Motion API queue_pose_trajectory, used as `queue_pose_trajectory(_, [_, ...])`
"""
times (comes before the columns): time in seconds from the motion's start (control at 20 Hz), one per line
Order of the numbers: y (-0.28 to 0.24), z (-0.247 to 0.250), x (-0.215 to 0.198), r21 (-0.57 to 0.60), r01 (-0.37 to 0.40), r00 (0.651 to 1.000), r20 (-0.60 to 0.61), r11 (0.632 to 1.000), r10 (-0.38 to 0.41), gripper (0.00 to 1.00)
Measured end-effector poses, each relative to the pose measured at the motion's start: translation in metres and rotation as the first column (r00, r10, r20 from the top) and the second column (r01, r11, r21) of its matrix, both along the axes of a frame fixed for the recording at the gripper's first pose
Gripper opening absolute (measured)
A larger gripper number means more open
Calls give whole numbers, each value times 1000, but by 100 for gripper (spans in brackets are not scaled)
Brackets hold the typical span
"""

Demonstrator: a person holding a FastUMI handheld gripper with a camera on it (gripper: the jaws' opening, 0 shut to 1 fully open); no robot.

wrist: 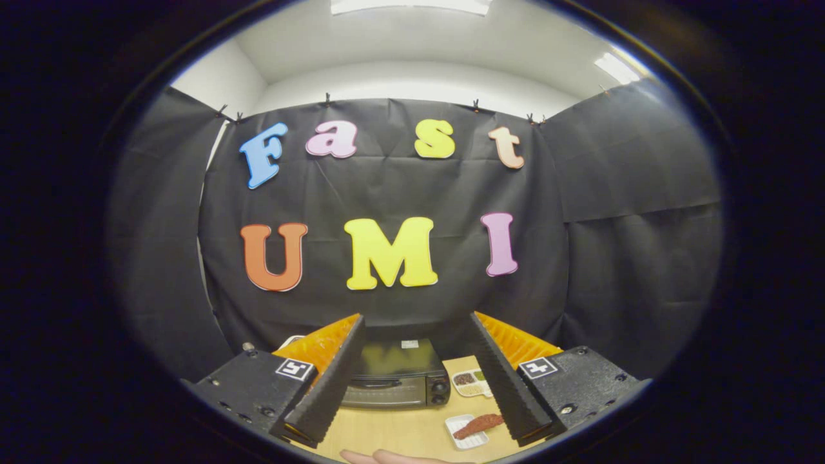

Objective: Open the toaster oven, put the food inside, and close the toaster oven door.

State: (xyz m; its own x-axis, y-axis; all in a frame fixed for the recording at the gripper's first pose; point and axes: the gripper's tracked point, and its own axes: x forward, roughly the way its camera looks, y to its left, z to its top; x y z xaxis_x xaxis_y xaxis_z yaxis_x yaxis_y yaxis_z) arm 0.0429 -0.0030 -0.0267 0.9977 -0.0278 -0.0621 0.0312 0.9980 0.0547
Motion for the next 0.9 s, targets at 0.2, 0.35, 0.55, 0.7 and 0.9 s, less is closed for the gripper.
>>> queue_pose_trajectory(0.2, [15,-33,35,34,-42,996,-78,999,45,100])
queue_pose_trajectory(0.35, [29,-61,72,26,-82,989,-124,996,85,100])
queue_pose_trajectory(0.55, [51,-115,119,27,-117,963,-242,993,120,100])
queue_pose_trajectory(0.7, [68,-154,147,59,-120,935,-329,991,133,100])
queue_pose_trajectory(0.9, [84,-216,170,104,-115,867,-476,988,151,100])
